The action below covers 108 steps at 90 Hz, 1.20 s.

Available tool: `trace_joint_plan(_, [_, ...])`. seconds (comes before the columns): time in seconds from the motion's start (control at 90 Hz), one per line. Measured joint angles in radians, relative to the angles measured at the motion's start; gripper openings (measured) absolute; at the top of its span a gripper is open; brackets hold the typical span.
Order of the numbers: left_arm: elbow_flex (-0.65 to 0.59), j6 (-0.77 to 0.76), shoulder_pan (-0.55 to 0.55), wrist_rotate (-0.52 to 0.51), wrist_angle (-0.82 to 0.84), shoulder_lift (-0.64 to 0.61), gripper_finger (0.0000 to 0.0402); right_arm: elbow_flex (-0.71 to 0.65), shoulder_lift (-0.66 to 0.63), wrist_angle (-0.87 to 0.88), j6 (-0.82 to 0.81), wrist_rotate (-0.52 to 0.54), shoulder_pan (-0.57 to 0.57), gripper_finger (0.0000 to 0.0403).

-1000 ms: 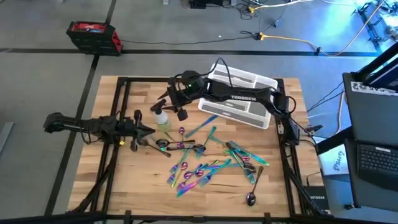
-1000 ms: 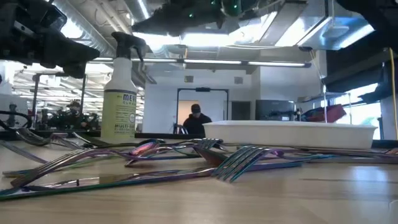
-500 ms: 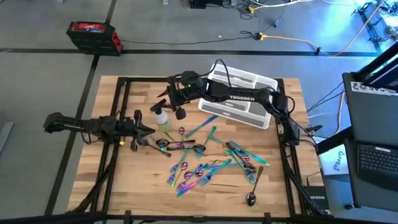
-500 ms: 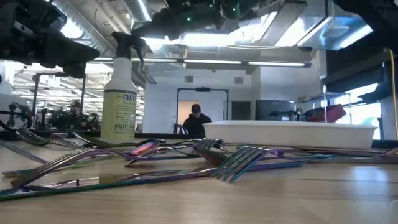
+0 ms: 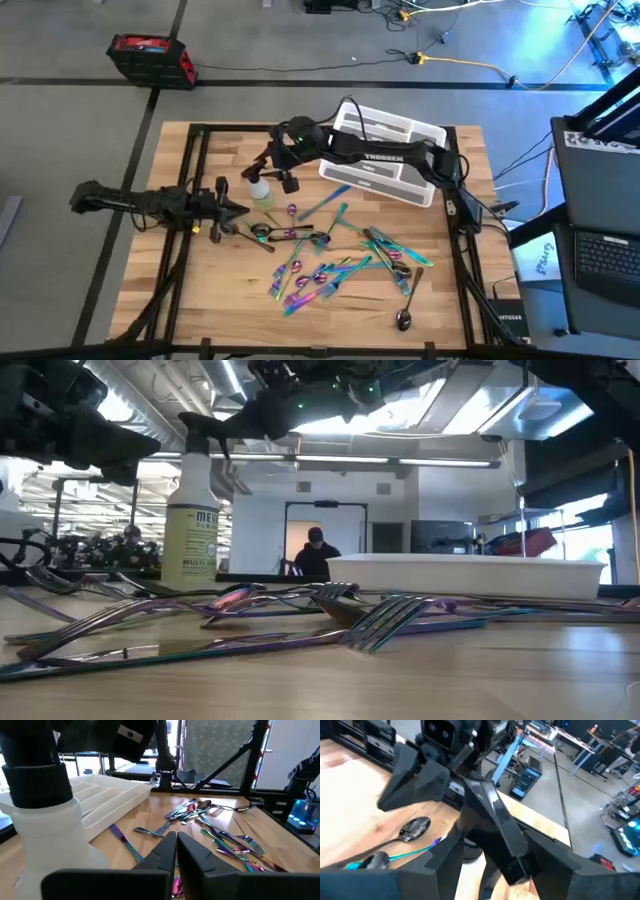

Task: Sort silverware
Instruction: Move the white spray bottle to the top center of the table

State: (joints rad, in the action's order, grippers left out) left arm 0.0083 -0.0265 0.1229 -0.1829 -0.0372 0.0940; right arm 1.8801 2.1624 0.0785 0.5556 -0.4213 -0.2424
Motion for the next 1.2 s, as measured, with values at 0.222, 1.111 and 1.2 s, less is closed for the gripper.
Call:
trace_joint_plan(0.222, [0.0,0.0,0.0,0.0,0.0,0.0,0.0,0.0,0.0,0.003,-0.059,-0.063,0.0,0.0186])
trace_joint_plan(1.111, [0.0,0.0,0.0,0.0,0.0,0.001,0.0,0.0,-0.003,-0.002,-0.214,-0.087,0.015,0.0067])
trace_joint_plan(1.2, [0.0,0.0,0.0,0.0,0.0,0.001,0.0,0.0,-0.009,-0.002,-0.226,-0.066,0.016,0.0068])
